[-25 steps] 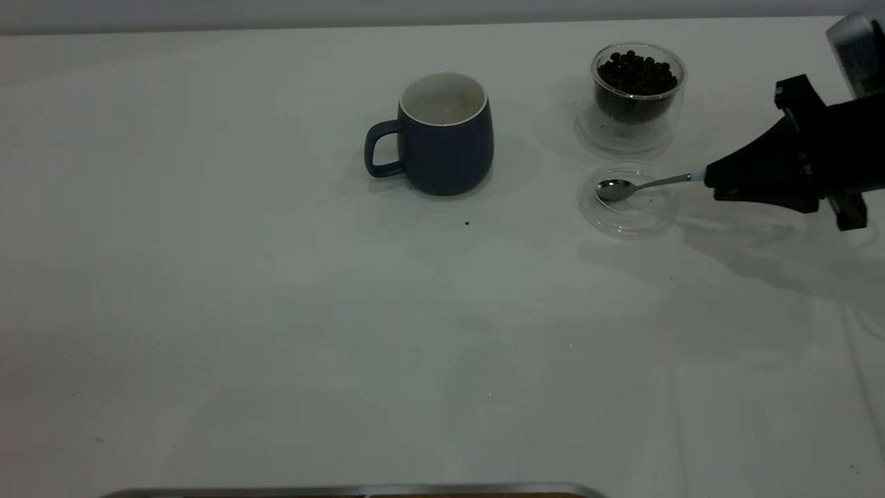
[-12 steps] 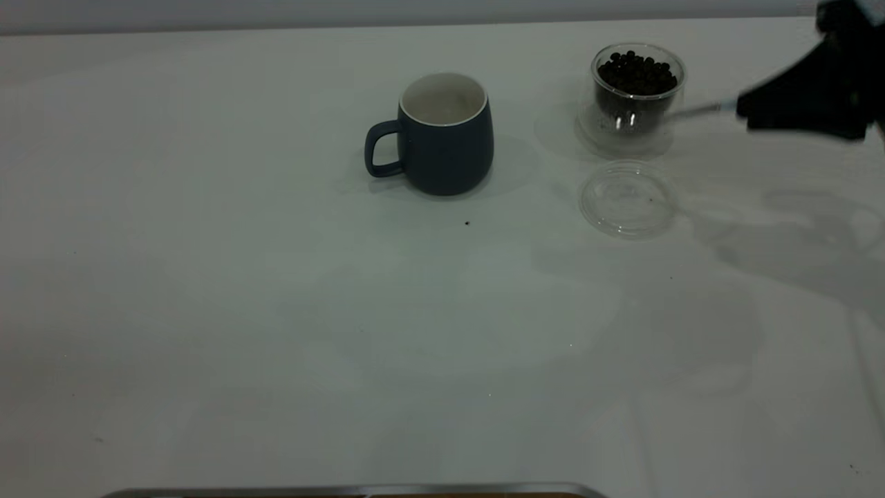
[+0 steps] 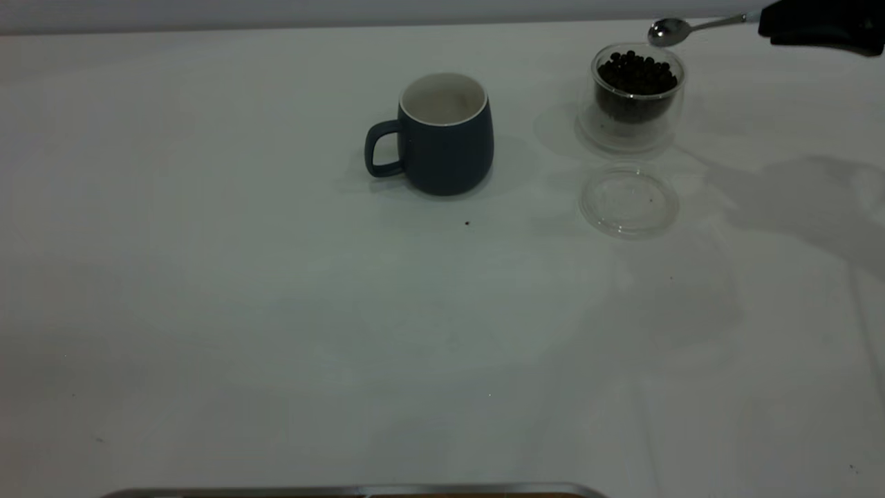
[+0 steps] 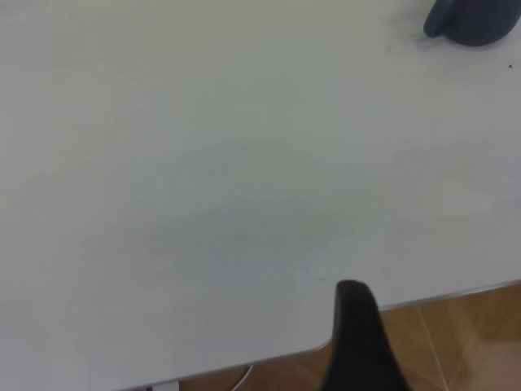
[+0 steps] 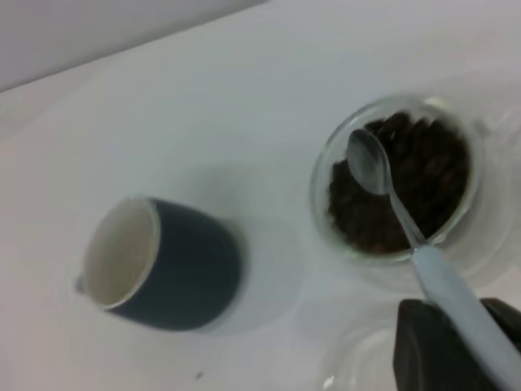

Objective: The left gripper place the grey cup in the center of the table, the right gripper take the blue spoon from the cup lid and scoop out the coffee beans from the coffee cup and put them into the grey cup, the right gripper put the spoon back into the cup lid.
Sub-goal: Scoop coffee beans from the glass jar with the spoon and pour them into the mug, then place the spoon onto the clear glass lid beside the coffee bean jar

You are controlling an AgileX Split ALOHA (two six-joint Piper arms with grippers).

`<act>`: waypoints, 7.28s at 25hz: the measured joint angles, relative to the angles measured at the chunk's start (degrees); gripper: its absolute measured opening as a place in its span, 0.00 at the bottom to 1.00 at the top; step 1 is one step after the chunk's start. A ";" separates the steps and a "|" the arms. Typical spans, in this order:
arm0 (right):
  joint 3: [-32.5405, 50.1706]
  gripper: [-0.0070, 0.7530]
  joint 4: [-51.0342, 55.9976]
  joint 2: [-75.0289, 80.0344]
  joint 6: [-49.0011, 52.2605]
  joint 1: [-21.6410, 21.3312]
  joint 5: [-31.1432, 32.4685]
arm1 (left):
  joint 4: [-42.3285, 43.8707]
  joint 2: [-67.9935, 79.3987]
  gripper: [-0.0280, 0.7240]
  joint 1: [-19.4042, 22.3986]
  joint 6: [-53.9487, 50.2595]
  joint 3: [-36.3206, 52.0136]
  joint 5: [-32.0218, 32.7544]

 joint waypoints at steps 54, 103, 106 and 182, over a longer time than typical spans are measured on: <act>-6.62 0.15 -1.05 10.41 20.03 0.27 2.80 | 0.00 0.00 0.78 0.00 0.03 0.00 0.04; -6.62 0.15 3.27 14.47 35.01 -2.92 16.26 | 0.00 0.00 0.78 0.00 0.15 0.00 0.04; -6.62 0.15 3.21 14.47 34.72 -3.06 17.15 | 0.00 0.00 0.78 0.00 0.15 0.00 0.04; 11.32 0.15 3.61 11.13 18.03 -4.56 8.05 | 0.00 0.00 0.78 0.00 -0.03 0.00 0.04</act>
